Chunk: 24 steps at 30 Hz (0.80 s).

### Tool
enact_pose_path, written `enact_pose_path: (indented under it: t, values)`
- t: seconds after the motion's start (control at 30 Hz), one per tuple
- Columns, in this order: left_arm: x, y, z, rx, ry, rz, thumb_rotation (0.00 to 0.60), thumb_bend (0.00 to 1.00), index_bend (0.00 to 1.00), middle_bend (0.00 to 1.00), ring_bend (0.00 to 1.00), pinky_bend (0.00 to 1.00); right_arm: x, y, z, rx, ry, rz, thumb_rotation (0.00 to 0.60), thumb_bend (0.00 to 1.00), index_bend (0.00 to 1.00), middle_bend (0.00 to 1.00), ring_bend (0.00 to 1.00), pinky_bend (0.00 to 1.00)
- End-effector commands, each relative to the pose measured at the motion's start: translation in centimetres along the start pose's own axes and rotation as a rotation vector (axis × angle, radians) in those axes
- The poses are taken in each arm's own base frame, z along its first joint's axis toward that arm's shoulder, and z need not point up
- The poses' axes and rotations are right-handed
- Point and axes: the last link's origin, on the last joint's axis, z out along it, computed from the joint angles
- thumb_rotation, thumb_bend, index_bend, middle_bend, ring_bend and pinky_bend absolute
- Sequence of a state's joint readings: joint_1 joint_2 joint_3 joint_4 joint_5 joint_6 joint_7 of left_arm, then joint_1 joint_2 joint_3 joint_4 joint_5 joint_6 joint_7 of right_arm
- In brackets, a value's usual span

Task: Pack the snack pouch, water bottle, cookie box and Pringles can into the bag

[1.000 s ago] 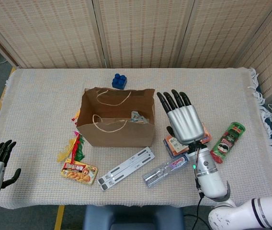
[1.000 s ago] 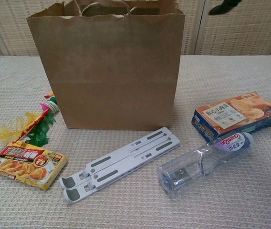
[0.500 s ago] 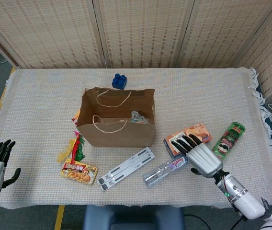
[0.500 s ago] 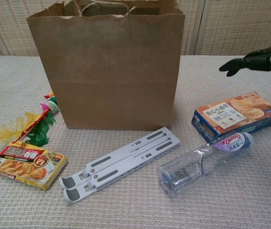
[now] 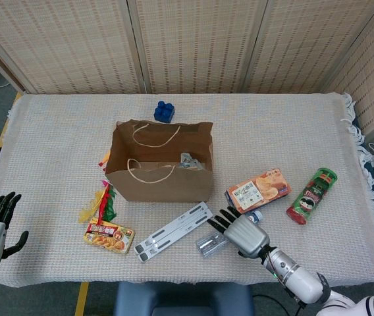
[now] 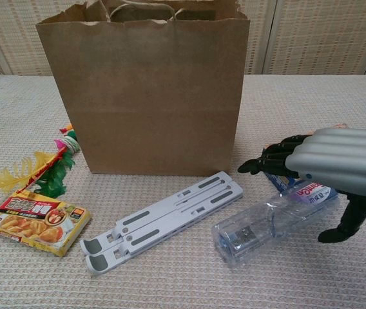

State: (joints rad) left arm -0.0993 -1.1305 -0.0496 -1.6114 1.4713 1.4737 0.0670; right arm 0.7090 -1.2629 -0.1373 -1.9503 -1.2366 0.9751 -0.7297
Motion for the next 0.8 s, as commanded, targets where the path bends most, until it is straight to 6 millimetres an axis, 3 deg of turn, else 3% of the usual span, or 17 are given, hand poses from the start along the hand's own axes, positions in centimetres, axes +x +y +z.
enact_pose_path:
  t: [0.03,0.23,0.37,0.6,0.8]
  values:
    - [0.0,0.0,0.0,-0.002,-0.002,-0.002,0.6,0.36,0.0,0.0,0.0,0.0,-0.3,-1.3,1.6,0.022,-0.031,-0.018,0.6,0.04,0.02,0.11,0.06,0.11]
    - [0.0,-0.1,0.0,-0.007,-0.005,-0.005,0.6,0.35,0.0,0.0,0.0,0.0,-1.0,-2.5,2.8,0.016,-0.071,-0.035,0.6,0.04,0.09,0.12,0.09,0.14]
    - [0.1,-0.1,0.0,-0.008,-0.005,-0.005,0.6,0.36,0.0,0.0,0.0,0.0,-1.4,-3.2,3.6,0.004,-0.073,-0.045,0.6,0.05,0.22,0.2,0.17,0.25]
    - [0.0,-0.1,0.0,-0.008,-0.005,-0.005,0.6,0.35,0.0,0.0,0.0,0.0,-1.0,-3.5,3.3,-0.013,-0.037,-0.023,0.6,0.23,0.62,0.51,0.56,0.62]
    - [0.0,-0.1,0.0,-0.007,-0.004,-0.004,0.6,0.35,0.0,0.0,0.0,0.0,1.5,-2.2,1.8,-0.046,0.071,0.07,0.6,0.24,0.66,0.54,0.59,0.66]
